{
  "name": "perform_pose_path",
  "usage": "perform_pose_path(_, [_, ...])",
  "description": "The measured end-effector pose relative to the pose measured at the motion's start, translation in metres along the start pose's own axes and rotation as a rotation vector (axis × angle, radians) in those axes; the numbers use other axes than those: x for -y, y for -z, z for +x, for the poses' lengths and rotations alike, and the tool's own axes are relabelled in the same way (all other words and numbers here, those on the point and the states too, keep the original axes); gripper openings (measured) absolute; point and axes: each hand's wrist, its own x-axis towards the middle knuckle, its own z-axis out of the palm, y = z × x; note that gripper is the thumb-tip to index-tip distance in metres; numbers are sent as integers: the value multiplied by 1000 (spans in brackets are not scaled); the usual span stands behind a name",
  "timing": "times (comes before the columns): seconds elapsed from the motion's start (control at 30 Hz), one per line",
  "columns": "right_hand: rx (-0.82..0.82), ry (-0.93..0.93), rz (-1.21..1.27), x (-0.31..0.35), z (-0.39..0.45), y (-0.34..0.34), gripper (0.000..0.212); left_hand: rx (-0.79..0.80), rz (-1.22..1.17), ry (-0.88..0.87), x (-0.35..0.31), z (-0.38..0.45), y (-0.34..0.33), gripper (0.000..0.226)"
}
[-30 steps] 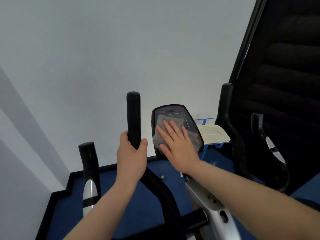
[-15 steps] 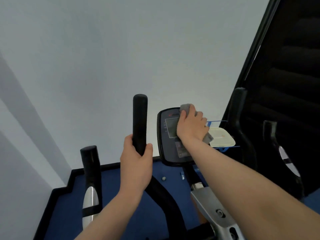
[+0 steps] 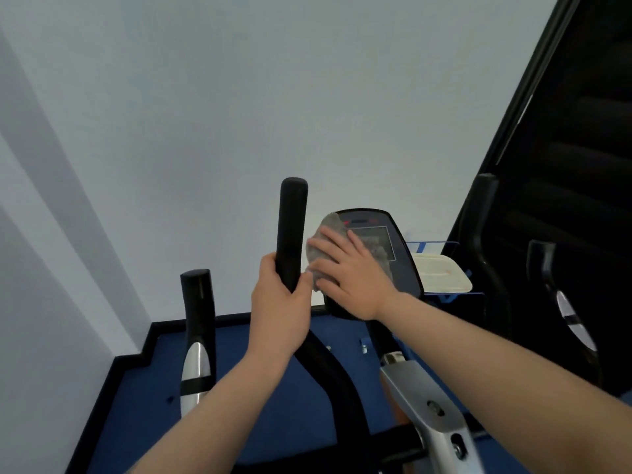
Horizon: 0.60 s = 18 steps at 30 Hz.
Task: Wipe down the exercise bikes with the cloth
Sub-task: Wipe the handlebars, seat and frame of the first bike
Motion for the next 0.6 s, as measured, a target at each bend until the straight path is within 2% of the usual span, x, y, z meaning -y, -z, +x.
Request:
perform_pose_path(0.27, [115,-142,28,15,-62,3,56,-3,31,17,-1,2,0,18])
perform_pose_path(0.43, [52,-495,46,1,-77,4,57,8,29,27,0,1,0,23])
perform_pose_path(0.6, [-12,-773,40,-14,-51,4,58,16,19,22,2,1,1,24])
